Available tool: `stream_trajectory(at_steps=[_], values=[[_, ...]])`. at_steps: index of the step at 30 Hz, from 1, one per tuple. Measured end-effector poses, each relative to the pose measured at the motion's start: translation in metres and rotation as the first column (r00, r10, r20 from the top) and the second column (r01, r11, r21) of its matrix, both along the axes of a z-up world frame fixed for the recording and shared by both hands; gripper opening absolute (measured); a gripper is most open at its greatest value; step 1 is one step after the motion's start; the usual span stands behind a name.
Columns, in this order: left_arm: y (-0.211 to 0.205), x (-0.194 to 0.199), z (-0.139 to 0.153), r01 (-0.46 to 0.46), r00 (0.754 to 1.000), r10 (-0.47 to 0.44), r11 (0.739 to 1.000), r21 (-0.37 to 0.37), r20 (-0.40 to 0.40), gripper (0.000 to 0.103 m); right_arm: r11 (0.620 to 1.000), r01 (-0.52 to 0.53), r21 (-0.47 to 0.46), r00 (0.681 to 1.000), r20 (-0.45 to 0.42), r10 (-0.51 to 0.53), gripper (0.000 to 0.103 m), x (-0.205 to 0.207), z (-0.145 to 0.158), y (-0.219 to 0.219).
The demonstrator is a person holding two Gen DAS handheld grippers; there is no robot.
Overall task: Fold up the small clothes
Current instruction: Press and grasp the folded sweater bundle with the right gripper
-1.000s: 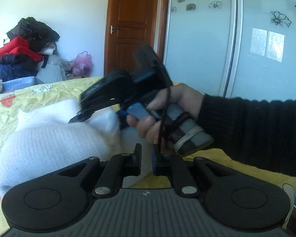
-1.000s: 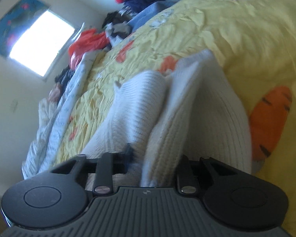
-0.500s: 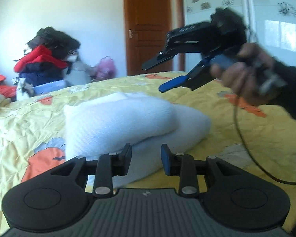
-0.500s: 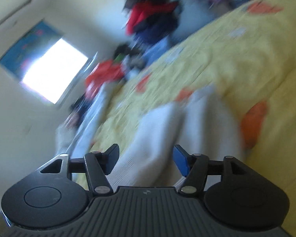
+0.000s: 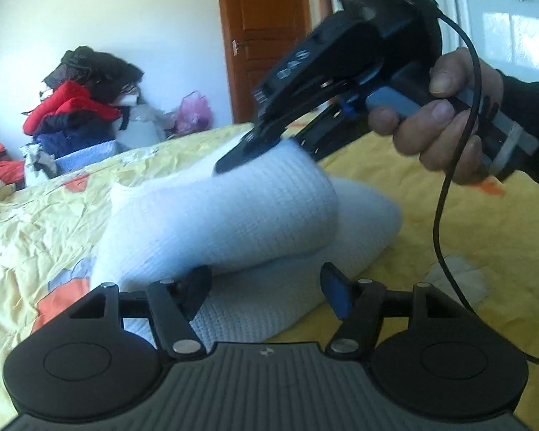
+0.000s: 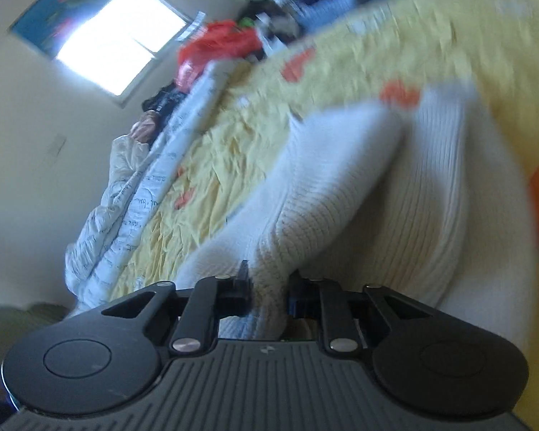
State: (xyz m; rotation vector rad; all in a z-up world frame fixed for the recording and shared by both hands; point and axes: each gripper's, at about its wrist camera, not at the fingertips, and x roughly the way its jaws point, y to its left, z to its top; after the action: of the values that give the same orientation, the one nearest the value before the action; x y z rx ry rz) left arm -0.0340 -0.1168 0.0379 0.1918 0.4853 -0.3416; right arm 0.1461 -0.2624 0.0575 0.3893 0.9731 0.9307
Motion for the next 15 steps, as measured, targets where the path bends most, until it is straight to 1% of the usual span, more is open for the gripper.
stream_trajectory(at_steps=[1,3,4,5,6,8,9,10,12,14,15], values=[[0.001,-0.003,0.003,0.016,1.000,-0.016,1.000,-0.015,0.010,0.067,1.000,0.000,-0.005,1.000,0.027,0.000,0.019,-0.001,0.009,-0.008],[0.000,-0.007,0.005,0.047,0.998,-0.046,0.999,-0.027,0.041,0.077,0.999,0.010,-0.037,0.997,0.076,-0.007,0.019,0.000,0.024,-0.025],[-0.002,-0.007,0.002,0.045,0.998,-0.044,0.999,-0.016,0.051,0.087,0.998,0.023,-0.062,0.995,0.096,-0.017,0.019,0.000,0.027,-0.033],[-0.004,-0.003,-0.003,0.048,0.998,-0.048,0.999,-0.005,0.050,0.087,0.996,0.039,-0.078,0.995,0.099,-0.031,0.019,0.002,0.026,-0.040],[-0.006,0.001,-0.010,0.051,0.998,-0.051,0.999,0.003,0.039,0.088,0.994,0.052,-0.097,0.995,0.090,-0.043,0.019,0.005,0.019,-0.047],[-0.010,0.012,-0.027,0.028,0.999,-0.028,0.999,0.023,-0.017,0.093,0.987,0.067,-0.144,0.997,0.046,-0.061,0.017,0.013,-0.005,-0.053],[-0.011,0.015,-0.035,0.017,0.999,-0.016,0.999,0.036,-0.036,0.094,0.987,0.070,-0.144,0.997,0.024,-0.068,0.015,0.013,-0.021,-0.055],[-0.011,0.018,-0.035,0.014,0.998,-0.012,0.999,0.044,-0.055,0.094,0.992,0.072,-0.104,0.997,0.021,-0.070,0.014,0.012,-0.031,-0.057],[-0.006,0.021,-0.030,0.018,0.997,-0.017,1.000,0.012,-0.071,0.094,0.993,0.094,-0.065,0.995,0.017,-0.093,0.017,0.008,-0.037,-0.057],[-0.001,0.016,-0.025,0.039,0.996,-0.038,0.999,0.019,-0.082,0.094,0.990,0.128,-0.060,0.992,0.012,-0.128,0.028,0.005,-0.036,-0.056],[0.002,0.012,-0.020,0.060,0.995,-0.058,0.998,0.023,-0.086,0.094,0.989,0.140,-0.048,0.990,-0.004,-0.141,0.031,0.004,-0.035,-0.058]])
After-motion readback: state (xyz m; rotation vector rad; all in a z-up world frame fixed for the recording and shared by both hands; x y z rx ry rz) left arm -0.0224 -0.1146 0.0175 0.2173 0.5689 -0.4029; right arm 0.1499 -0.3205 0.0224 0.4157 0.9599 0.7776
